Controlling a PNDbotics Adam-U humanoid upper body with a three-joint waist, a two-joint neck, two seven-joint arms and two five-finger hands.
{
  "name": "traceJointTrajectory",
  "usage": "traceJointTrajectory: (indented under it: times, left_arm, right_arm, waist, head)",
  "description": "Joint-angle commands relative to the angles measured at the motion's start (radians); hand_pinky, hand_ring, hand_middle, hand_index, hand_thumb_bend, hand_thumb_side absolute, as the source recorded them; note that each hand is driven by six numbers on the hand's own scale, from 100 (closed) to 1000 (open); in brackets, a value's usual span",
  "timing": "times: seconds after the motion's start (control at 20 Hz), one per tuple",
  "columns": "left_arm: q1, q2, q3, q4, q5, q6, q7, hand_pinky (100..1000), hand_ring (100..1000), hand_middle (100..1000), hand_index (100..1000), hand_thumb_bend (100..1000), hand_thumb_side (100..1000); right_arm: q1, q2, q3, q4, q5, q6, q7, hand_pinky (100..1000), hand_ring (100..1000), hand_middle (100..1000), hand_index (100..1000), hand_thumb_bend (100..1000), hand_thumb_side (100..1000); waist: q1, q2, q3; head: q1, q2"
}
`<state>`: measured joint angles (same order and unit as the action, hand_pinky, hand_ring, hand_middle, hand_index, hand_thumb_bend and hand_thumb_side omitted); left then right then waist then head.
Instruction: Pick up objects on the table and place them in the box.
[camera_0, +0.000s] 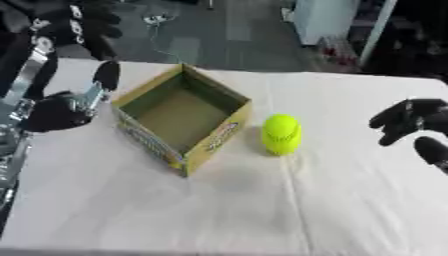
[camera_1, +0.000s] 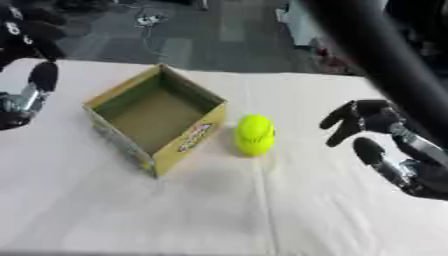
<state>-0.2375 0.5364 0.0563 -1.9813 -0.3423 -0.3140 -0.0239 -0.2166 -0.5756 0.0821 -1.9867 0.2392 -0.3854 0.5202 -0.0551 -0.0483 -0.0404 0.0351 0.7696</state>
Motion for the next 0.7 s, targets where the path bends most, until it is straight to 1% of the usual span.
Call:
traceJointTrajectory:
  times: [0.05,0.1,0.15,0.25,0.3,0.35,0.4,0.5,0.55,0.65,0.7]
  left_arm:
    - [-0.013,0.021,0.018,-0.019,-0.005,0.005,0.012,446,535,728,737,100,715]
    - [-0.014,0.022,0.018,-0.019,-0.006,0.005,0.012,446,535,728,737,100,715]
    - [-0.014,0.022,0.017,-0.019,-0.006,0.005,0.013,446,535,728,738,100,715]
    - [-0.013,0.022,0.015,-0.019,-0.005,0.003,0.012,446,535,728,738,100,715]
    - [-0.013,0.022,0.014,-0.019,-0.004,0.002,0.011,446,535,728,738,100,715]
    - [-0.013,0.023,0.013,-0.019,-0.004,0.001,0.010,446,535,728,738,100,715]
    - [-0.014,0.023,0.012,-0.019,-0.003,0.001,0.009,446,535,728,738,100,715]
    - [-0.015,0.022,0.010,-0.019,-0.002,-0.001,0.007,446,535,728,738,100,715]
    - [-0.016,0.021,0.009,-0.019,-0.001,-0.002,0.006,446,535,728,738,100,715]
    - [-0.020,0.020,0.007,-0.019,0.001,-0.004,0.003,446,535,728,738,100,715]
    - [-0.022,0.020,0.006,-0.019,0.002,-0.005,0.002,446,535,728,738,100,715]
  right_arm:
    - [-0.042,-0.042,0.033,-0.013,0.053,0.041,-0.104,707,812,774,732,100,1000]
    - [-0.061,-0.051,0.044,-0.013,0.060,0.063,-0.144,707,812,762,732,100,1000]
    - [-0.078,-0.060,0.056,-0.013,0.064,0.086,-0.179,717,817,782,742,100,988]
    - [-0.119,-0.077,0.085,-0.013,0.072,0.143,-0.254,714,818,795,761,100,940]
    - [-0.140,-0.083,0.102,-0.013,0.074,0.169,-0.287,716,819,792,756,100,953]
    - [-0.158,-0.087,0.115,-0.013,0.078,0.189,-0.313,709,817,808,773,100,916]
    - [-0.178,-0.088,0.127,-0.013,0.080,0.211,-0.339,709,817,808,773,100,916]
    - [-0.213,-0.083,0.143,-0.013,0.076,0.254,-0.384,684,803,817,791,100,871]
    - [-0.227,-0.079,0.150,-0.013,0.069,0.273,-0.404,673,795,818,801,125,835]
    - [-0.258,-0.072,0.163,-0.013,0.050,0.308,-0.437,658,783,814,803,186,804]
    - [-0.272,-0.068,0.169,-0.013,0.040,0.323,-0.446,649,776,813,807,206,802]
  waist:
    - [0.001,-0.007,0.003]
    - [0.000,-0.007,0.004]
    - [-0.001,-0.008,0.005]
    - [-0.001,-0.008,0.006]
    - [-0.002,-0.008,0.007]
    - [-0.002,-0.008,0.007]
    - [-0.002,-0.007,0.009]
    - [-0.002,-0.006,0.012]
    - [-0.003,-0.006,0.013]
    - [-0.003,-0.003,0.017]
    - [-0.003,-0.002,0.019]
  head:
    - [-0.014,0.000]
    - [-0.017,0.000]
    - [-0.018,0.000]
    - [-0.020,0.000]
    - [-0.022,0.000]
    - [-0.025,0.000]
    - [-0.029,0.000]
    - [-0.035,0.000]
    - [-0.038,0.000]
    - [-0.044,0.000]
    - [-0.048,0.000]
